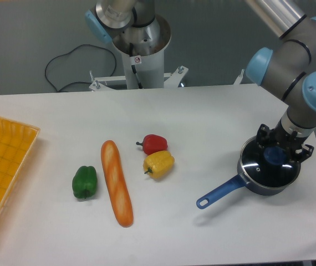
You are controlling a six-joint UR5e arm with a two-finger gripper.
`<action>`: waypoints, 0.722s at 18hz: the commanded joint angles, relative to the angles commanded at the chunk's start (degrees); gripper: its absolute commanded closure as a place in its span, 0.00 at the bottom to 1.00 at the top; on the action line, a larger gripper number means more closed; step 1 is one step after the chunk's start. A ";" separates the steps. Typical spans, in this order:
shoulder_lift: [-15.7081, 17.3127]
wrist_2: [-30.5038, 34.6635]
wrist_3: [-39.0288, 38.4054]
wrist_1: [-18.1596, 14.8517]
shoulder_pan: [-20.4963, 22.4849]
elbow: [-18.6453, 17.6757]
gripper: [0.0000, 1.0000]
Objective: Open the lid
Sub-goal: 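Lower the gripper onto the blue lid knob and close on it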
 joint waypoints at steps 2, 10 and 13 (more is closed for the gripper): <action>0.00 0.00 0.00 0.00 -0.09 0.00 0.64; 1.14 0.09 0.00 -0.09 -0.09 -0.53 0.68; 1.58 0.26 0.00 -0.09 -0.09 -0.70 0.70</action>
